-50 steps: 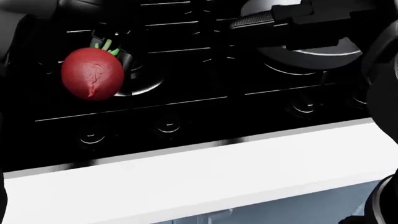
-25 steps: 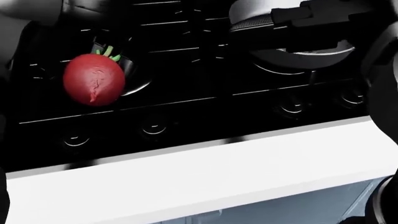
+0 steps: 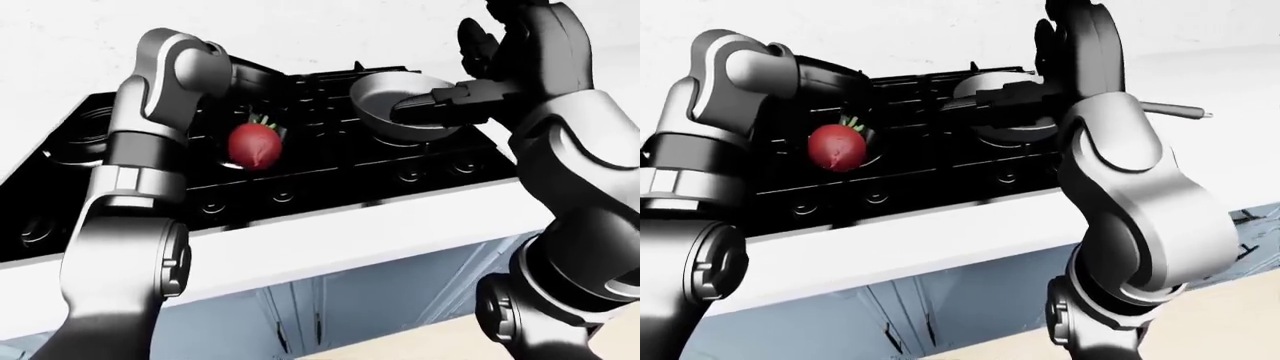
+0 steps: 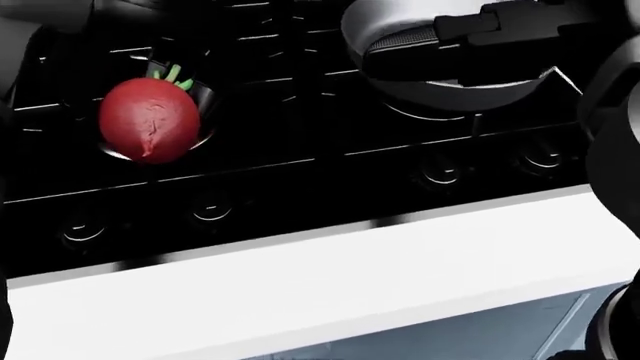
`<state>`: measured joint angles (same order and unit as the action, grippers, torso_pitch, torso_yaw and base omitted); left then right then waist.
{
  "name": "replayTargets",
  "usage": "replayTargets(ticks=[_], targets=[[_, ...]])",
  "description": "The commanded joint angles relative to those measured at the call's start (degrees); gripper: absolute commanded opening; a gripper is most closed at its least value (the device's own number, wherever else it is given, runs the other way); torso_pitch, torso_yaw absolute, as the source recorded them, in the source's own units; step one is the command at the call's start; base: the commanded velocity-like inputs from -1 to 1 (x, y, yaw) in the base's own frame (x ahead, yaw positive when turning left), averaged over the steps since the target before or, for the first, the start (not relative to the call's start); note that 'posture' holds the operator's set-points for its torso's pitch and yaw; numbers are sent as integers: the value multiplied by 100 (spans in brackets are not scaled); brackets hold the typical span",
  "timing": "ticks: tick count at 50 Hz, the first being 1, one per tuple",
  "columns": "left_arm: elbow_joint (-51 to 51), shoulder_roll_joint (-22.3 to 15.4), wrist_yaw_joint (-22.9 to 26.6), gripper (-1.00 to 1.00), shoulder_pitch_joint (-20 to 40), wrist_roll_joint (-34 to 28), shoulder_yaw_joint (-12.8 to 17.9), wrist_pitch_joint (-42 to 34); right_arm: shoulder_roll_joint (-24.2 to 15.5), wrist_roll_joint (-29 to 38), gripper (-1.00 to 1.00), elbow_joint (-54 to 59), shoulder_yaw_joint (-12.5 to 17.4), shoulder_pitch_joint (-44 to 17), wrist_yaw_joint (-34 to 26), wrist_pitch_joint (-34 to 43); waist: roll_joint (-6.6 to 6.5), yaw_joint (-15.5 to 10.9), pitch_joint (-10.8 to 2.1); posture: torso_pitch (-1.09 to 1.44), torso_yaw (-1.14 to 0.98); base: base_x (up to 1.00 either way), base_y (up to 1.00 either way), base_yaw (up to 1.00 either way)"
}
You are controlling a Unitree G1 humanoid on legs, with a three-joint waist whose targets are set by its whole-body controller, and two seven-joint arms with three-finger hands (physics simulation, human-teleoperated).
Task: Pick the beet from the plate and place it in the pan.
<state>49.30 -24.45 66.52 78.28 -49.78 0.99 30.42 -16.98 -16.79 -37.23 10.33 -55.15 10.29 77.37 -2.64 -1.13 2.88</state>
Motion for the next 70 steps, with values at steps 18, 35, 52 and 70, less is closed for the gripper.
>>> replayTargets(ticks=[18, 35, 52, 70], targets=[[-254, 4, -81, -100, 217, 82, 56, -12, -94, -59, 100, -309, 333, -658, 135, 262, 486, 38, -181, 0, 0, 0, -7, 0], [-239, -12, -65, -100, 264, 104, 64, -20, -538, -257, 100, 148, 584, -360, 371, -543, 128, 99, -165, 0, 0, 0, -7, 0], [-243, 7, -86, -100, 260, 102, 59, -30, -739, -655, 100, 250, 603, -261, 671, -708, 392, 7, -120, 0, 0, 0, -7, 0], [-262, 1, -86, -100, 245, 118, 65, -42, -794, -774, 100, 328, 524, -136, 765, -763, 438, 65, -161, 0, 0, 0, -7, 0]])
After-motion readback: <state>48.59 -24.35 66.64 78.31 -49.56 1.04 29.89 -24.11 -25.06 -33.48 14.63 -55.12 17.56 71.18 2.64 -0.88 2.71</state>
